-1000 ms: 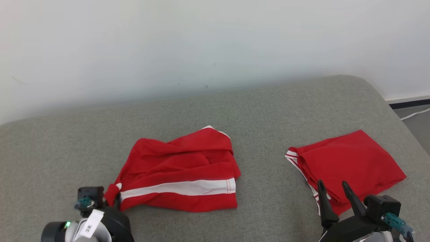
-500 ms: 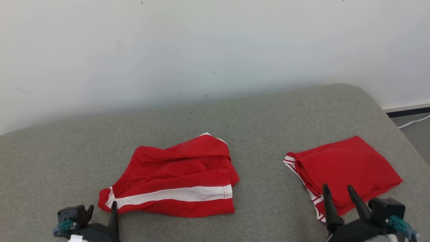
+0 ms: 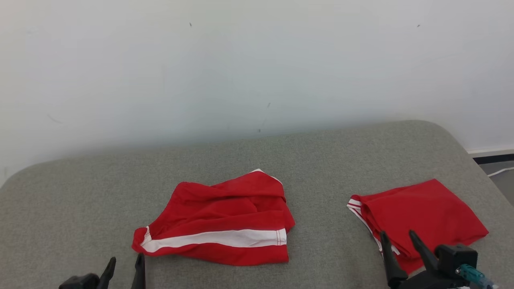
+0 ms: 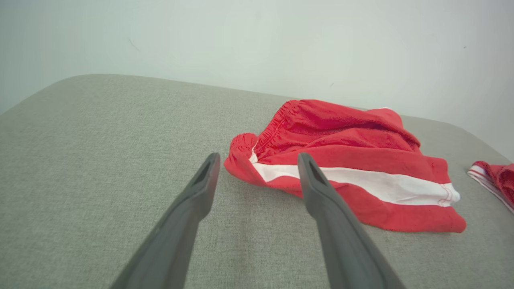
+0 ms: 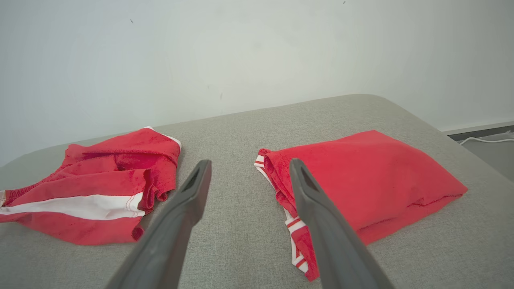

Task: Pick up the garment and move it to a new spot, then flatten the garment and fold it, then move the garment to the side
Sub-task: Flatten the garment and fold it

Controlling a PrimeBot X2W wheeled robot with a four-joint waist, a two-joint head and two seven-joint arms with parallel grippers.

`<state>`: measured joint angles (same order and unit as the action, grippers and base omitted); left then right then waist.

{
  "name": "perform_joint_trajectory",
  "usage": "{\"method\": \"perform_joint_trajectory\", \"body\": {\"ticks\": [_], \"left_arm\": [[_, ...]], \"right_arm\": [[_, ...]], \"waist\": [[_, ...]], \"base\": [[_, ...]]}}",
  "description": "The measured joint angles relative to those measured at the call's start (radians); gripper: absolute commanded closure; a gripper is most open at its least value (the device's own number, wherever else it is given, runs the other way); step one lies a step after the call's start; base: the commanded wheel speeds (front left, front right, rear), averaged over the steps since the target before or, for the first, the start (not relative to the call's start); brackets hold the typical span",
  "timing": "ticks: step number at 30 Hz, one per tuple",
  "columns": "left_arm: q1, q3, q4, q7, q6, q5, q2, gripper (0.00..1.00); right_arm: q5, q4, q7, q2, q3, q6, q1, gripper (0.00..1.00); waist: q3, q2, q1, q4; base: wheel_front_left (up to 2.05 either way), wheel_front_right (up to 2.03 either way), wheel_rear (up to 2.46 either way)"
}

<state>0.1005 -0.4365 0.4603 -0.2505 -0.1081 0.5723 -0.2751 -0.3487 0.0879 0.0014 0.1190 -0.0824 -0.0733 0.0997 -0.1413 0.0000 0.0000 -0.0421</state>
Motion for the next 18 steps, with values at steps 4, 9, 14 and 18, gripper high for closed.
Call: {"method": "perform_joint_trajectory", "body": {"ticks": [4, 9, 14, 18], "left_arm": [[-0.083, 0.014, -0.114, 0.000, -0.007, -0.009, -0.004, 0.00], [-0.137, 0.035, -0.226, 0.000, -0.008, -0.031, -0.014, 0.00], [-0.166, 0.036, -0.289, -0.001, -0.015, -0.041, -0.027, 0.00], [-0.185, 0.049, -0.321, -0.001, -0.015, -0.044, -0.039, 0.00]], "right_arm": [[0.005, 0.003, 0.020, 0.017, -0.038, 0.031, 0.001, 0.00], [0.018, 0.014, 0.049, 0.041, -0.069, 0.059, 0.002, 0.00], [0.025, 0.031, 0.075, 0.045, -0.091, 0.073, 0.001, 0.00], [0.025, 0.036, 0.079, 0.041, -0.100, 0.074, -0.009, 0.00]], "waist": [[-0.007, 0.0000, -0.0001, 0.018], [-0.010, 0.0000, 0.0000, 0.042], [-0.005, 0.0000, 0.0000, 0.066], [0.000, 0.0000, -0.0001, 0.076]], "base": [[0.00, 0.00, 0.00], [0.00, 0.00, 0.00], [0.00, 0.00, 0.00], [0.00, 0.00, 0.00]]}}
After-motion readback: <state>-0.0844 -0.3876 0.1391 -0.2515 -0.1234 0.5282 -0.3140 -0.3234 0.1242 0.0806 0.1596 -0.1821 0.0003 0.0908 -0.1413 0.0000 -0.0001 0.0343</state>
